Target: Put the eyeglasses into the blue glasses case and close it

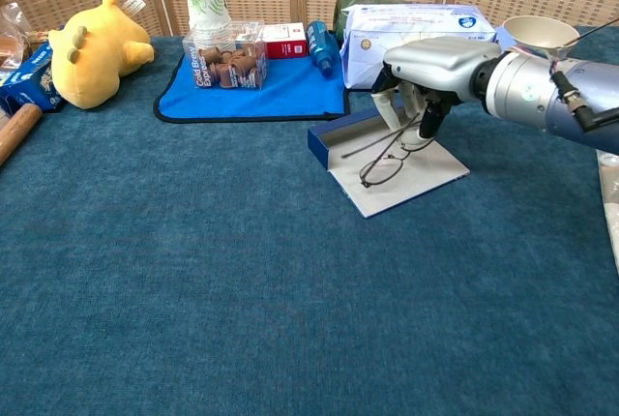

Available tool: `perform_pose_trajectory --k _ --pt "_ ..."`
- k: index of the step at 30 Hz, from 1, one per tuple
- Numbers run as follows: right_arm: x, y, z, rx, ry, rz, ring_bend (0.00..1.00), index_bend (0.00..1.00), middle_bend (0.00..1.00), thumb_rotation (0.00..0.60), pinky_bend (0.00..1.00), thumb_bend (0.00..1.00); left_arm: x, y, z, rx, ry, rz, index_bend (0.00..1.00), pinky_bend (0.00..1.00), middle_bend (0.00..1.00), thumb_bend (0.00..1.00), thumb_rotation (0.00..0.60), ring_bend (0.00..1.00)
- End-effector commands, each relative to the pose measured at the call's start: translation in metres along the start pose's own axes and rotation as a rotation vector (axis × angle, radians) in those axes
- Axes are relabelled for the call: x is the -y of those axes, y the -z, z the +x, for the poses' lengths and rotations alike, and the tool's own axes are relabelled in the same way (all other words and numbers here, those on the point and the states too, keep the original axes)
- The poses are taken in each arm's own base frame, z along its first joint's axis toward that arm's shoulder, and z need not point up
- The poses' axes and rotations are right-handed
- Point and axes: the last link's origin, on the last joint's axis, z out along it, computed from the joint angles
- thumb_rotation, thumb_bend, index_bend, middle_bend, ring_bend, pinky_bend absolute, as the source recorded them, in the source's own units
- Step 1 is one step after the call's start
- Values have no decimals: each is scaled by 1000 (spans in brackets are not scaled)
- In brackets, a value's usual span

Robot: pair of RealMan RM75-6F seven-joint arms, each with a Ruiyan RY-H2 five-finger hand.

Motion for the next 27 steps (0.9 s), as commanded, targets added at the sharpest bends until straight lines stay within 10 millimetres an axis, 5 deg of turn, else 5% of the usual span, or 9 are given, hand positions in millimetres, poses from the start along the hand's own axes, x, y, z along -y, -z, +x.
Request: perform_pose_trajectory --k 1,18,27 --pt "-2 2 -1 -2 6 -7 482 559 481 600 457 310 0 0 0 0 1 -1 205 0 129 293 600 0" --pt "-5 14 3 -22 19 -38 357 390 384 600 421 372 -1 1 0 -4 8 -8 206 0 131 293 600 0" --pt "-1 29 25 -115 -44 -49 316 369 367 600 384 377 -1 2 -3 3 18 -14 207 0 131 293 600 0"
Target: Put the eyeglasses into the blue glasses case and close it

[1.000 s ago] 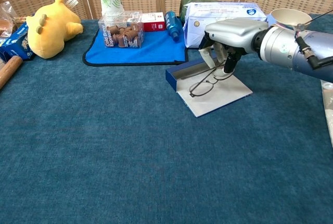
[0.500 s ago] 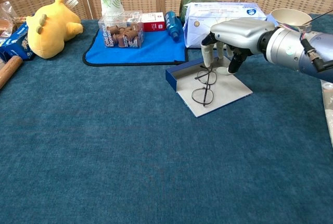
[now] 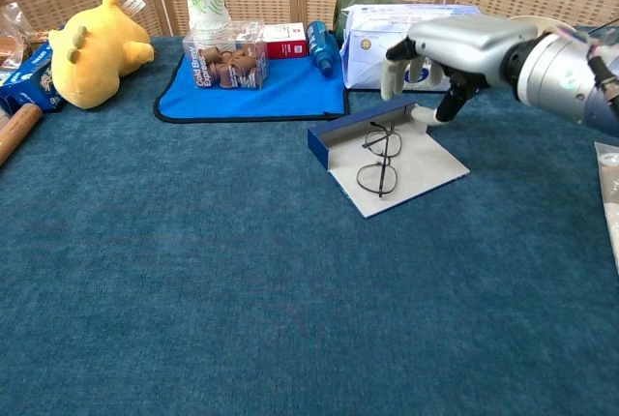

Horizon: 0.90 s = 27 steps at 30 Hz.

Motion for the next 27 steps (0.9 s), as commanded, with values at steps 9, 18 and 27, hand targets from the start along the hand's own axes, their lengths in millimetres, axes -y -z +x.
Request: perform_pose_trajectory --k 9,18,27 --pt "23 -3 7 -41 -12 33 316 363 367 600 384 335 3 2 1 -3 -1 5 207 0 131 293 600 0" --pt "57 -17 0 -37 -26 87 316 362 367 600 384 316 4 3 2 -5 0 12 206 0 131 293 600 0" --pt "66 -26 -4 -32 -23 93 315 362 369 600 384 311 7 6 2 -6 0 26 206 0 131 293 598 0"
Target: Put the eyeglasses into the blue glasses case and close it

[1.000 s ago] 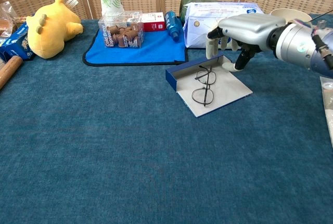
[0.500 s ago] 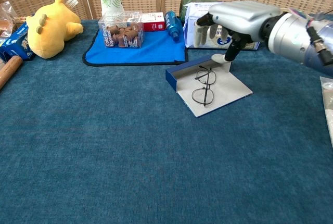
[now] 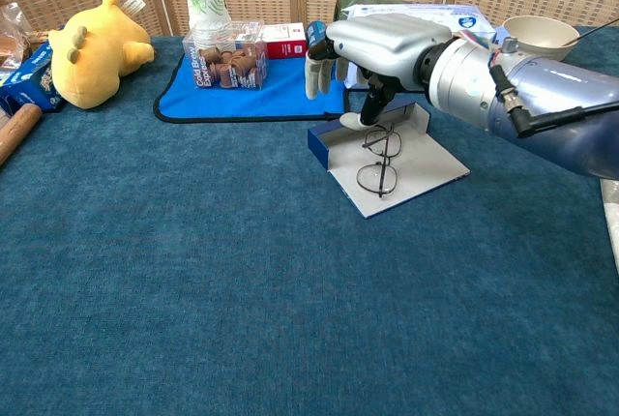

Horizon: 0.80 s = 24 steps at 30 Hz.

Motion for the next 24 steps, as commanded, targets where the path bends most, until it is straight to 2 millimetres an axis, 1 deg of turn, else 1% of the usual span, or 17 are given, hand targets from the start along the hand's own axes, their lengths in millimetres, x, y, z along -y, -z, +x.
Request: perform_pose_trajectory --k 1,5,9,15,18,24 --pt "-1 0 -4 8 0 -5 315 362 369 600 383 311 1 1 0 -1 -1 3 206 0 131 293 599 0" --pt "-4 0 -11 23 -1 -17 316 362 369 600 384 310 2 1 1 -3 -3 5 206 0 131 293 600 0" --pt "-9 1 -23 39 -3 -36 315 362 369 600 383 311 0 1 1 -3 -1 -1 206 0 131 293 600 0" --pt "-12 1 -31 47 -25 -44 315 362 370 600 383 310 0 3 4 -10 -2 0 206 0 131 293 599 0" --pt "-10 2 -28 33 -24 -30 316 362 371 600 383 307 1 4 5 -12 -4 4 207 0 132 294 599 0" --pt "-8 1 -16 0 -47 -18 316 363 372 600 383 305 0 4 6 -17 -2 -2 207 0 132 293 600 0"
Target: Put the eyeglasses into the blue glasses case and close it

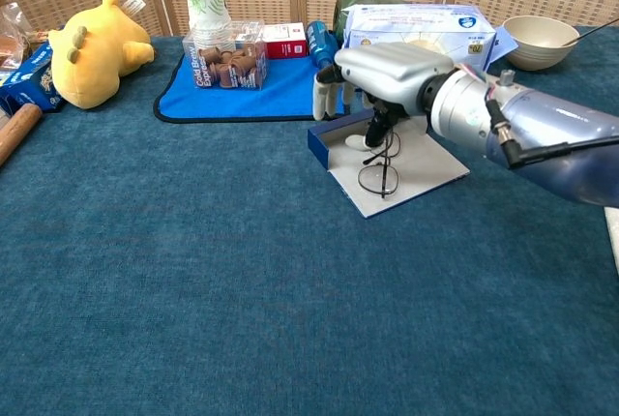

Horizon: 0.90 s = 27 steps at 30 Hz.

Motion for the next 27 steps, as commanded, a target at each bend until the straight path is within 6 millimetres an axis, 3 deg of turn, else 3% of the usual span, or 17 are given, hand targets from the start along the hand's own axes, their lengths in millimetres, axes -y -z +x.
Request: perform_pose_trajectory --k 1,6,15,27 --pt "-1 0 4 -9 -3 1 315 363 372 600 383 305 0 0 1 -3 -1 1 207 0 132 293 600 0" --pt "-8 1 5 -13 -9 -13 316 363 372 600 384 306 1 1 1 -1 -4 3 206 0 133 294 600 0" --pt "-28 7 -11 27 -14 -51 316 364 373 600 384 303 -2 0 1 0 -5 -3 207 0 132 294 600 0" --pt "-21 6 -20 33 -45 -33 316 364 374 600 383 301 -2 1 3 -6 -6 -1 207 0 132 293 600 0"
